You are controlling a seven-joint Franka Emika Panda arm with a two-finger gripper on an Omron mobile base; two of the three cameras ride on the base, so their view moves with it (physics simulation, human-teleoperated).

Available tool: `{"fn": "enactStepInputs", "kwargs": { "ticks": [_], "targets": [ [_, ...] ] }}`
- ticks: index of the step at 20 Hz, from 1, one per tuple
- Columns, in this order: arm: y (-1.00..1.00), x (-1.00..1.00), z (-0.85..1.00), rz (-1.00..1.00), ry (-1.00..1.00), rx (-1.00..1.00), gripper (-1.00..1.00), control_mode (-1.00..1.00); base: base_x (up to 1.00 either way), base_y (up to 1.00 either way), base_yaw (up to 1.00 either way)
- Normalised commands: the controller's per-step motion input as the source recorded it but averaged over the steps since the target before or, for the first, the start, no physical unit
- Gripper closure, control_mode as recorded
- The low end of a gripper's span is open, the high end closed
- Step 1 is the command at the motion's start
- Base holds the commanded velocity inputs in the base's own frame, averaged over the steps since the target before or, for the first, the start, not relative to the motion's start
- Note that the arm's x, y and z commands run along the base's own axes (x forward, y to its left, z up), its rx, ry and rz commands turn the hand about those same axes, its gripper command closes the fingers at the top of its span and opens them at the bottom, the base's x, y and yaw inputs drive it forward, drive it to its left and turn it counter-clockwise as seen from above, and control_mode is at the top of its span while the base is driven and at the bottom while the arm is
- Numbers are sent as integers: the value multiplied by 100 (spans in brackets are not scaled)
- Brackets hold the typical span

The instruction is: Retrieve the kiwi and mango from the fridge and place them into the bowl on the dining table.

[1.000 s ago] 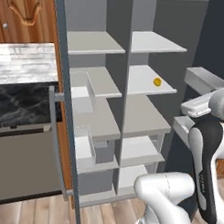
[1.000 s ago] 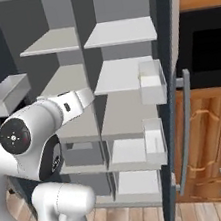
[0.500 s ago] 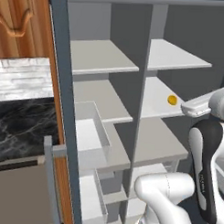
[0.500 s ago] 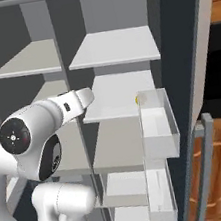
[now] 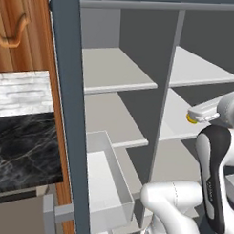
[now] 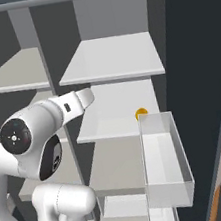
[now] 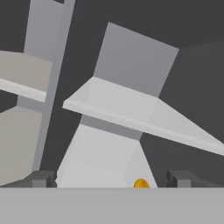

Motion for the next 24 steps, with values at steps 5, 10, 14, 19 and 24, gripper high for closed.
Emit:
{"fn": "enactStepInputs", "kwargs": {
  "ticks": [5,10,14,19,24],
  "targets": [
    [0,0,0,0,0,0,-100,100,6,0,0],
    [0,0,0,0,0,0,-100,100,4,0,0],
    [0,0,0,0,0,0,-100,100,1,0,0],
    [-7,-2,-3,-6,5,0,-100,-100,0,0,0],
    [-16,-22,-24,-13,13,0,-100,-100,0,0,0]
  ]
}}
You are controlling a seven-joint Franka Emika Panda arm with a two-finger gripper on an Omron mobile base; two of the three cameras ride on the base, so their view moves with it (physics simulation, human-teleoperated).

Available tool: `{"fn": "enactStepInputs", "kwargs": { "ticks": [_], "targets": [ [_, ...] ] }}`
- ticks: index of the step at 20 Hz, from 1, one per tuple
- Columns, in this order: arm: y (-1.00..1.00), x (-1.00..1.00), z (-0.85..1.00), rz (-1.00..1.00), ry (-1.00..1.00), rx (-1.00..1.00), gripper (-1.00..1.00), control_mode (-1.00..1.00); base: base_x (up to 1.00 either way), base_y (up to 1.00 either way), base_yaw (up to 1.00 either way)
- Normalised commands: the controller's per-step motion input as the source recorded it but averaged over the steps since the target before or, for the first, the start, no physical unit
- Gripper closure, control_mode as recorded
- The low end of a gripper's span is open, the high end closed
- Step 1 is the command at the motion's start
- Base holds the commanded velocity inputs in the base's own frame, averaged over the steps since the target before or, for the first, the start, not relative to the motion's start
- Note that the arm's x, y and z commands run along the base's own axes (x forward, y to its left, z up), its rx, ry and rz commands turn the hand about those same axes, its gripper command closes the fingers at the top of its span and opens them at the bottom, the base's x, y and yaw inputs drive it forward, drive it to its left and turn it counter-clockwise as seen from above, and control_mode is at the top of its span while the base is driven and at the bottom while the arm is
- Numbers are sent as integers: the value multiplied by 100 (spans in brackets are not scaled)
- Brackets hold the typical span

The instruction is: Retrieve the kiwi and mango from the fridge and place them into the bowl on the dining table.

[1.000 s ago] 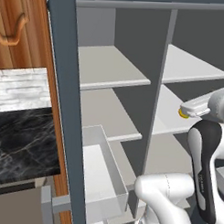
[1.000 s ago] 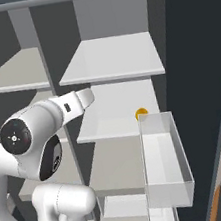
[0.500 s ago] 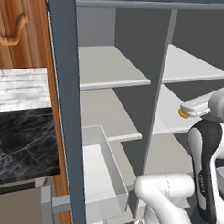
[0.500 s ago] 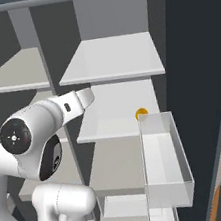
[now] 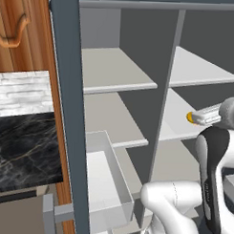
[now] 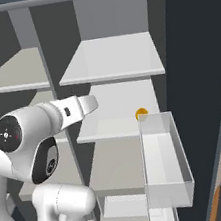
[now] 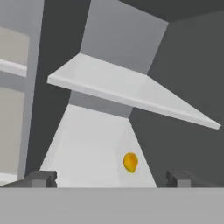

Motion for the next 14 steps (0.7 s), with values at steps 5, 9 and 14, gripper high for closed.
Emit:
{"fn": "enactStepInputs", "kwargs": {
  "ticks": [5,9,14],
  "targets": [
    [-19,-42,-29,-10,13,2,-100,-100,0,0,0],
    [-3,-11,-38,-4,7,8,-100,-100,0,0,0],
    [-2,0,-38,-1,8,15,-100,-100,0,0,0]
  ]
}}
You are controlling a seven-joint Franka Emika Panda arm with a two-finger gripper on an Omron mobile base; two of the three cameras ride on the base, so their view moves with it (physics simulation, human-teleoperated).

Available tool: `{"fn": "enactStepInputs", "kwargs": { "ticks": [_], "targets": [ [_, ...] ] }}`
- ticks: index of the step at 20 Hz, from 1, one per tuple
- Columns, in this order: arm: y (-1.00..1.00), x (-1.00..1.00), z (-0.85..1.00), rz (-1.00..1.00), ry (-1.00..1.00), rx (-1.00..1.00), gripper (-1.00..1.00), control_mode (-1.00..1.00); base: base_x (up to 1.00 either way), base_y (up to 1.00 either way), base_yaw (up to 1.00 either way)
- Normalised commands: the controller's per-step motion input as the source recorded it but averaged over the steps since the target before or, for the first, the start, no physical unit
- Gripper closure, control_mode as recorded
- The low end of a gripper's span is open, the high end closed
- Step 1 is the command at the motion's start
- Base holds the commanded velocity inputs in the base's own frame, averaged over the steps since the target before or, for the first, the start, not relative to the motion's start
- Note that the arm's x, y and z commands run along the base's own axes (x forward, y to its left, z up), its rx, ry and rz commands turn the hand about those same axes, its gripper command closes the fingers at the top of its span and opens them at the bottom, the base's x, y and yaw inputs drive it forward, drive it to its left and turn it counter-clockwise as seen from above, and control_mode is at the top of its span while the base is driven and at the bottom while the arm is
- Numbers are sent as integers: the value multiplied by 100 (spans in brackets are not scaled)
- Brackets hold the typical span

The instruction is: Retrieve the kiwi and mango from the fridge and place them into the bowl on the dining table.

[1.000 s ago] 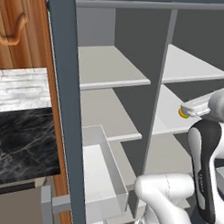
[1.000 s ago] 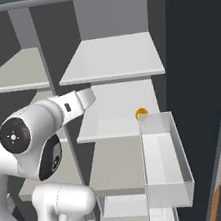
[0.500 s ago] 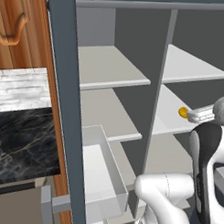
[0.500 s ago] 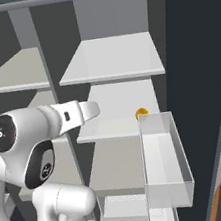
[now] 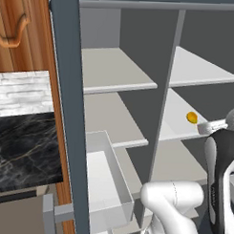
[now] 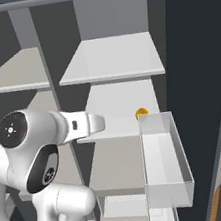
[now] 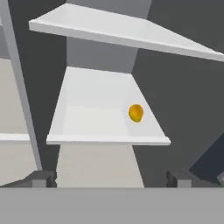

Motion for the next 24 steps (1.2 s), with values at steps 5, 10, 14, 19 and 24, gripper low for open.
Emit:
{"fn": "enactStepInputs", "kwargs": {
  "ticks": [5,10,14,19,24],
  "targets": [
    [0,5,-26,-3,10,11,-100,-100,0,0,0],
    [-1,8,-16,-9,7,11,-100,-100,0,0,0],
    [-7,7,-21,-2,6,6,-100,-100,0,0,0],
    [-1,8,-16,0,0,0,-100,-100,0,0,0],
    [0,13,-3,0,0,0,-100,-100,0,0,0]
  ]
}}
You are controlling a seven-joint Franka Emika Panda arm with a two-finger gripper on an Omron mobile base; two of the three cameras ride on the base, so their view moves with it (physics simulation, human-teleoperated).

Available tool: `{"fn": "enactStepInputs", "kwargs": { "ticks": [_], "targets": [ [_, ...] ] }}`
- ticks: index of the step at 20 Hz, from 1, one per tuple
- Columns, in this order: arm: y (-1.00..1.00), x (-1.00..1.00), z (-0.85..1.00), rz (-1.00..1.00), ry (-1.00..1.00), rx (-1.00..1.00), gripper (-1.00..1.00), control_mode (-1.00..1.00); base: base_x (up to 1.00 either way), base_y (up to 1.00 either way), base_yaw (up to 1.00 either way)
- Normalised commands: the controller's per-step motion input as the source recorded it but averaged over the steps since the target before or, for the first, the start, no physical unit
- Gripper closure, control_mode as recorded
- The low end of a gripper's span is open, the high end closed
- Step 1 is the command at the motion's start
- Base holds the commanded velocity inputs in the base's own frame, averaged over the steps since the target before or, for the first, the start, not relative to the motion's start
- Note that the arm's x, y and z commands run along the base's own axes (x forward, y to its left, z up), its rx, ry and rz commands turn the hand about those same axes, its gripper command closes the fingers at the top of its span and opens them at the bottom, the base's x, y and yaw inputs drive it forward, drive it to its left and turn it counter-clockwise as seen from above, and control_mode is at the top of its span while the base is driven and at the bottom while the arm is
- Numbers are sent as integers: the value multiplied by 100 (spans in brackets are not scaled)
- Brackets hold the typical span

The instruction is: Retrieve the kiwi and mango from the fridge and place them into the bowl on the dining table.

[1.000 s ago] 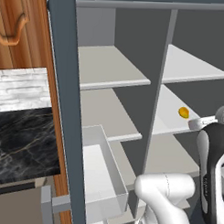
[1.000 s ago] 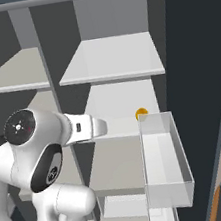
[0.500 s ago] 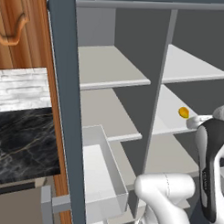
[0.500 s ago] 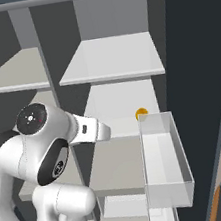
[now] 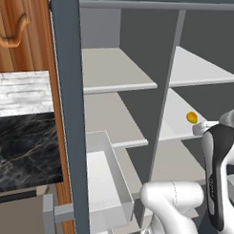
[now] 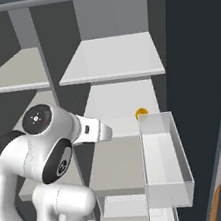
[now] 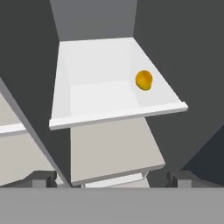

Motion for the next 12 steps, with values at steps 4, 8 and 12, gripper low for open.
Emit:
{"fn": "enactStepInputs", "kwargs": {
  "ticks": [4,8,12],
  "targets": [
    [-17,12,0,0,0,0,-100,-100,0,0,0],
    [-35,8,0,0,0,0,-100,-100,0,0,0],
    [-26,6,0,0,0,0,-100,-100,0,0,0]
  ]
}}
